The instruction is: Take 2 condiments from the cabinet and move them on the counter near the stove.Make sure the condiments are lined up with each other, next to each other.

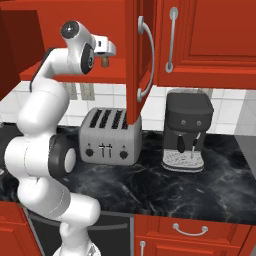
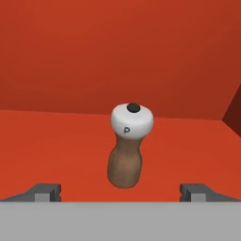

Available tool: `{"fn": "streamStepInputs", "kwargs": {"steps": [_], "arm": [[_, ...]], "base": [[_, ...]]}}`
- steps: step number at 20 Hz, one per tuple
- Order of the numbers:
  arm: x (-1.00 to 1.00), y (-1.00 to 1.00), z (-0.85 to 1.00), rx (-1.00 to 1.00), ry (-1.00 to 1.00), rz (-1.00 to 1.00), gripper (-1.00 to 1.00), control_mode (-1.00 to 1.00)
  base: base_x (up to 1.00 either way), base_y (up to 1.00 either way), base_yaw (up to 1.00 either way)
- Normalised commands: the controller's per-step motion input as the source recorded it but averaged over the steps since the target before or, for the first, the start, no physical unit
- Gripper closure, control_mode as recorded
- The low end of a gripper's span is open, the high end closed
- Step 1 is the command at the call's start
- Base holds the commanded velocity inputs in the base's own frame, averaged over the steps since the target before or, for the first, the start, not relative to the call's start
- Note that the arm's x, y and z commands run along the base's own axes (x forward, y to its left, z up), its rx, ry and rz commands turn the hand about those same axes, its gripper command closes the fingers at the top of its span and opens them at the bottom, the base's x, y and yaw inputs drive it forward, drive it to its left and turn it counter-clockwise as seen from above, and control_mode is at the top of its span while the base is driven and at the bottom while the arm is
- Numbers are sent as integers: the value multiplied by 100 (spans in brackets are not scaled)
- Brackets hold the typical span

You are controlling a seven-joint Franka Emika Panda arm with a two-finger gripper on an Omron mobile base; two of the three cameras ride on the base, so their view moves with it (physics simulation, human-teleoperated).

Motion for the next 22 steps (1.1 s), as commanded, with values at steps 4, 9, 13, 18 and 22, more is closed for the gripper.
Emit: {"fn": "streamStepInputs", "kwargs": {"steps": [4,9,13,18,22], "arm": [[19,-4,0,0,0,0,-100,-100],[18,-8,0,0,0,0,-100,-100],[27,-9,0,0,0,0,-100,-100],[26,-1,0,0,0,0,-100,-100],[19,0,0,0,0,0,-100,-100]], "base": [[0,0,0],[0,0,0],[0,0,0],[0,0,0],[0,0,0]]}}
